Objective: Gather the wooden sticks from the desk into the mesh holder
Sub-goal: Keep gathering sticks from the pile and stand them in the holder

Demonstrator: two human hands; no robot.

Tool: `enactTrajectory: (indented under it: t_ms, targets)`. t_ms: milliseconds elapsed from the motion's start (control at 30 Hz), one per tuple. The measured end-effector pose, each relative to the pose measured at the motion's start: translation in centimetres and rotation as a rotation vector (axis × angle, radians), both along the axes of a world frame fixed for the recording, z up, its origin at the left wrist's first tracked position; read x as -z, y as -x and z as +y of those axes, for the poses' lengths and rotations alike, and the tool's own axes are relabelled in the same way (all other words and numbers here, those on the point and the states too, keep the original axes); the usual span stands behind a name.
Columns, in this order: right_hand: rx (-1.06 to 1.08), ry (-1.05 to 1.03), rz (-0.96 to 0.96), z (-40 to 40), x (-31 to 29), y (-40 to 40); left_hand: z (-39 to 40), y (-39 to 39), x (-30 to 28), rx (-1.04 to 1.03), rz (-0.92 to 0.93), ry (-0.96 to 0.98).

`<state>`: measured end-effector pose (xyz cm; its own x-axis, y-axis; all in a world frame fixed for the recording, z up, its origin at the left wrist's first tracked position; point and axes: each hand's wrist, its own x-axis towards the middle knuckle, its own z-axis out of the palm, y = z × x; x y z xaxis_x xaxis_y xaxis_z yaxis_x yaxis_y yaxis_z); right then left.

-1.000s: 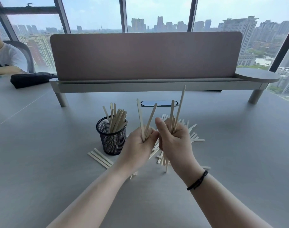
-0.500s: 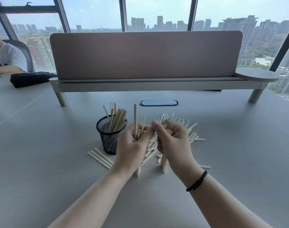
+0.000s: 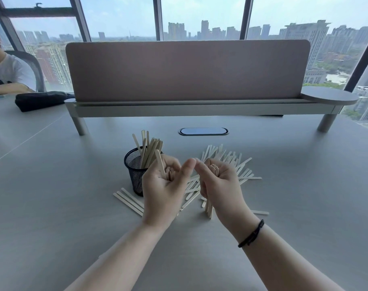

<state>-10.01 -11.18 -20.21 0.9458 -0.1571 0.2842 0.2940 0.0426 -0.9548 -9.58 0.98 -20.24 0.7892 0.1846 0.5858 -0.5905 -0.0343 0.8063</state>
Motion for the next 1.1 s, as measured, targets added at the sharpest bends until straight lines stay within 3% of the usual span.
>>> enactTrajectory:
  t_ms: [400, 567, 733, 900, 1000, 1100]
  targets:
    - [0.000, 0.004, 0.048, 0.1, -0.2, 0.1, 0.1, -0.2, 1.6, 0.127, 0.175, -0.057]
    - [-0.028, 0.069, 0.064, 0.3, -0.8, 0.6, 0.4, -1.0, -1.2, 0.171, 0.287, 0.148]
    - [-0.062, 0.130, 0.057, 0.9, -0.5, 0.8, 2.3, -2.9, -6.6, 0.142, 0.200, 0.298]
    - [-0.079, 0.115, 0.040, 1.3, -0.3, 0.7, 4.9, -6.1, -9.0, -0.083, 0.156, 0.404]
    - [-0.087, 0.099, 0.034, 1.3, -0.2, 0.6, 6.1, -8.2, -7.1, -0.264, 0.163, 0.203]
    - [-0.100, 0.078, 0.038, 1.3, -0.1, 0.7, 6.9, -8.5, -5.5, -0.298, 0.240, 0.003]
